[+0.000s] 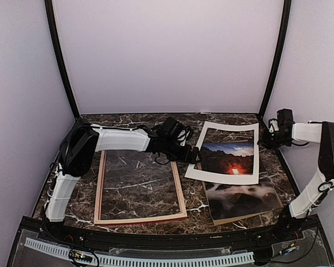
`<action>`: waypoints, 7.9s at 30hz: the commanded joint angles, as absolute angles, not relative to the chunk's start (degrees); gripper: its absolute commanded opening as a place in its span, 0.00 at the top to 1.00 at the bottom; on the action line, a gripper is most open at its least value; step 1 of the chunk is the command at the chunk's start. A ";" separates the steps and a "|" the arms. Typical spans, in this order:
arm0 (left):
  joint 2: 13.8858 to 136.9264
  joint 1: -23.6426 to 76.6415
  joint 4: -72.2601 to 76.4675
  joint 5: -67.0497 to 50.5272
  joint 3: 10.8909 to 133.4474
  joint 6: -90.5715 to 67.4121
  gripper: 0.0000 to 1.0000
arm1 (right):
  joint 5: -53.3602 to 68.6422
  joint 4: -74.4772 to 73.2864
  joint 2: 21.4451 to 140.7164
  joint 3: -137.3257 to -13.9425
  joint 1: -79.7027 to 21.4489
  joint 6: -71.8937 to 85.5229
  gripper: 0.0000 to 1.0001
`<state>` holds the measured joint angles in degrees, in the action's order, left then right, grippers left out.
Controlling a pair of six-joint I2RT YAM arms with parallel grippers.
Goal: Put the photo into the frame
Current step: Pick up the mat board from the photo, then place the mat board on the glass panel.
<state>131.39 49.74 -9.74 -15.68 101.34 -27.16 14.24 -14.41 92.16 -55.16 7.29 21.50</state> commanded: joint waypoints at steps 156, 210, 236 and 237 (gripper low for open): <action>105.85 31.11 45.93 -39.94 59.96 -45.30 0.85 | 44.71 -7.61 81.69 -70.81 -10.37 38.67 1.00; 72.63 11.61 -29.66 -31.16 45.07 -28.14 0.96 | 34.61 4.69 114.91 -73.66 -40.12 45.11 1.00; 82.18 10.55 -23.86 -30.96 44.16 -25.01 0.91 | 28.16 -5.84 118.73 -77.82 -40.16 40.11 1.00; 82.31 10.55 -23.84 -30.99 44.24 -24.99 0.90 | 27.99 -6.07 118.79 -77.93 -40.17 39.98 1.00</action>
<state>81.76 10.98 -24.75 -30.98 44.82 -26.11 29.67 -4.91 118.17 -76.12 -39.77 41.56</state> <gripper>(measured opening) 0.091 0.003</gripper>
